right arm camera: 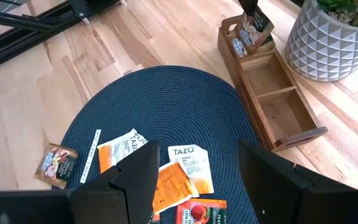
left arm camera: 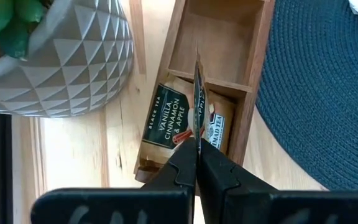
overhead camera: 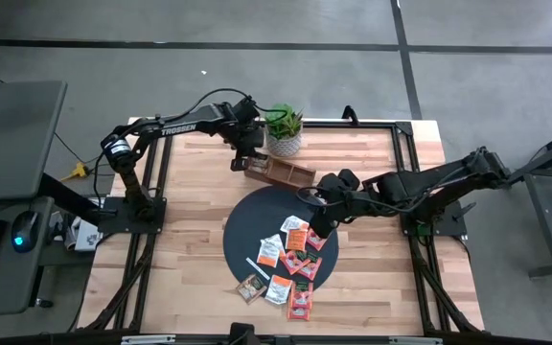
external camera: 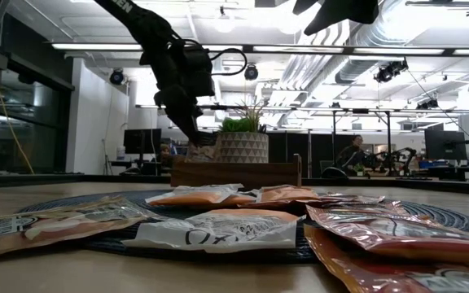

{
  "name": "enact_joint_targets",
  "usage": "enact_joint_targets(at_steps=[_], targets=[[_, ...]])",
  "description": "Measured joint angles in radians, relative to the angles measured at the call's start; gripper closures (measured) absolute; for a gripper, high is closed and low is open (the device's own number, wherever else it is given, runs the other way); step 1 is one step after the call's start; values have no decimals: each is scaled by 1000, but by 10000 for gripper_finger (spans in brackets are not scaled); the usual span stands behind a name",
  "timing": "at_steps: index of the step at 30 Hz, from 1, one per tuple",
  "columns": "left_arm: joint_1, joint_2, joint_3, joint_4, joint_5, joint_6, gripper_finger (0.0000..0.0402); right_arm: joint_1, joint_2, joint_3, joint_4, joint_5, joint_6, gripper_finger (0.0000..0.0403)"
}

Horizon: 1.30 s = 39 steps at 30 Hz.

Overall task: Pick & Place Tea
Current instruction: Put the brown tea bag into the left section of the wooden organizer

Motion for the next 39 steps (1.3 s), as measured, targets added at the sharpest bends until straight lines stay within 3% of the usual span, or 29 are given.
enact_joint_targets(at_steps=[10, 18, 31, 39], targets=[[0, 1, -1, -53, 32, 1, 401, 0, 0, 0, 0, 8, 7, 192], [0, 76, 0, -50, 43, -24, 401, 0, 0, 0, 0, 9, 7, 192], [-1, 73, -1, -26, -54, -35, 400, 0, 0, 0, 0, 8, 6, 192], [-1, 54, 18, -47, -51, -33, 347, -2, 0, 0, 0, 8, -1, 192]])
